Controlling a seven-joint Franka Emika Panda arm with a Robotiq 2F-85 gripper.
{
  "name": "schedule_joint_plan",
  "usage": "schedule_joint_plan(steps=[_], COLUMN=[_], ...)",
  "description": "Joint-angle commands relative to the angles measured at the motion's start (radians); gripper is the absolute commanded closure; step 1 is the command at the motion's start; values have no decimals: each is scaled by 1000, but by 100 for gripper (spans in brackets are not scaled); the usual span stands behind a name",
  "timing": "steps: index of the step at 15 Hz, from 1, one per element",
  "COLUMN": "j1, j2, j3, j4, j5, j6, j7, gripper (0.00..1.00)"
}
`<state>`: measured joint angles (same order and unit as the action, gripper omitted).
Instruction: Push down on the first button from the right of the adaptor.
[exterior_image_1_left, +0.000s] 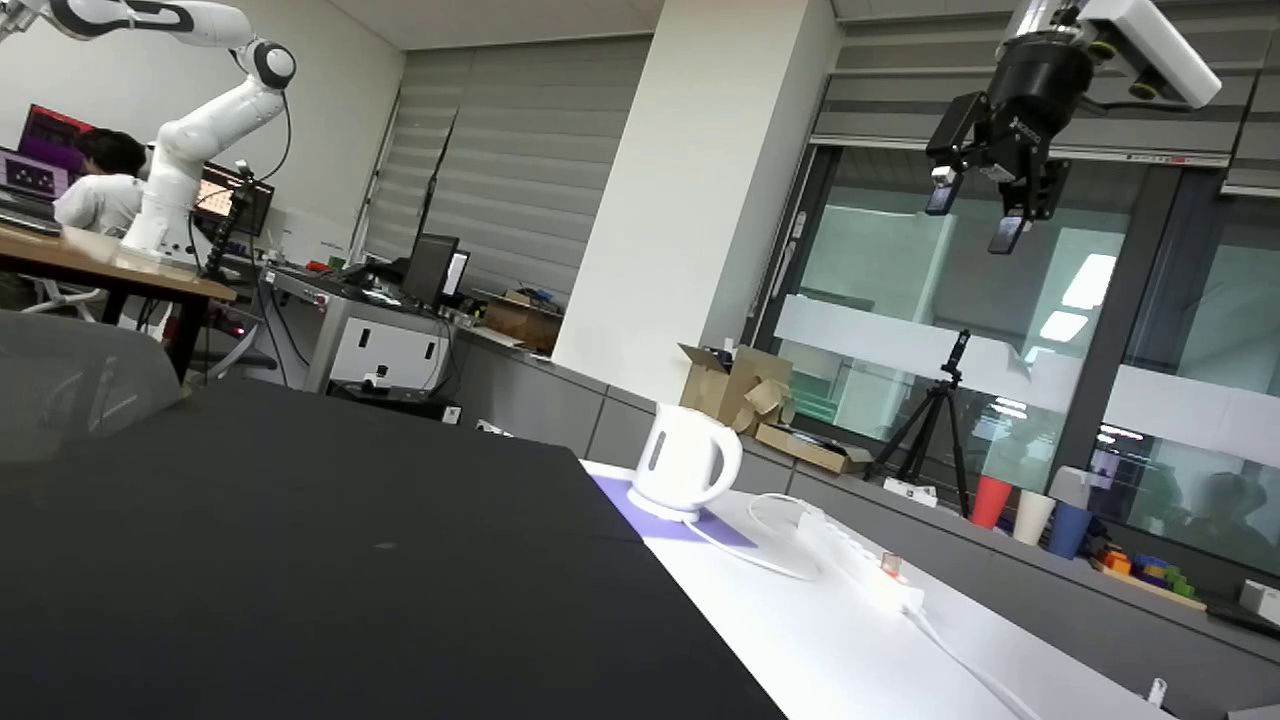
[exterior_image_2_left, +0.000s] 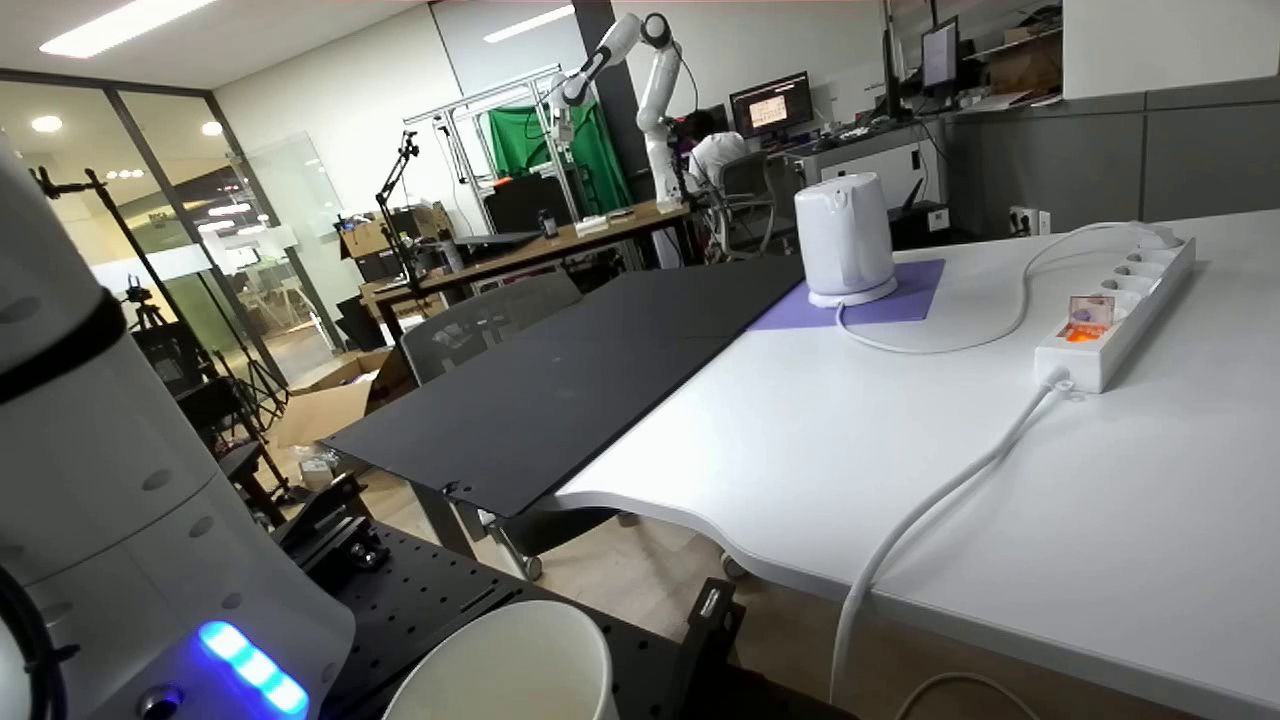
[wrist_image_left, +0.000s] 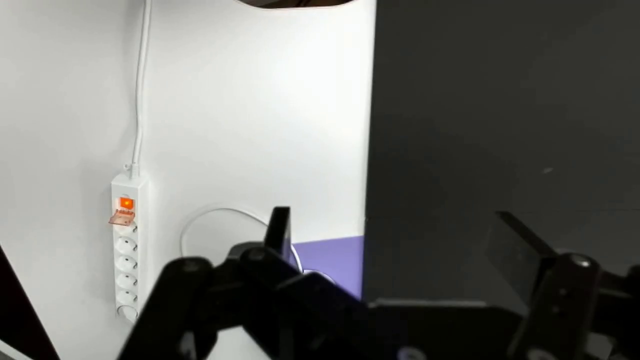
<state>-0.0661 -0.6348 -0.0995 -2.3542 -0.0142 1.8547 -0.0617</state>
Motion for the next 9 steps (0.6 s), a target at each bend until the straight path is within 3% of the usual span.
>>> schedule_joint_plan(steps=[1, 6, 7, 8, 9], j1=[-15, -33, -38, -44, -49], j2=[39, 188, 229, 277, 319], j3=[-13, -78, -89, -102, -111], j4=[7, 31, 40, 55, 70], j5=[-21, -15, -19, -23, -26], j6=[44, 278, 324, 358, 383], j7=[-15, -108, -129, -154, -173], gripper=[0, 0, 25, 26, 33])
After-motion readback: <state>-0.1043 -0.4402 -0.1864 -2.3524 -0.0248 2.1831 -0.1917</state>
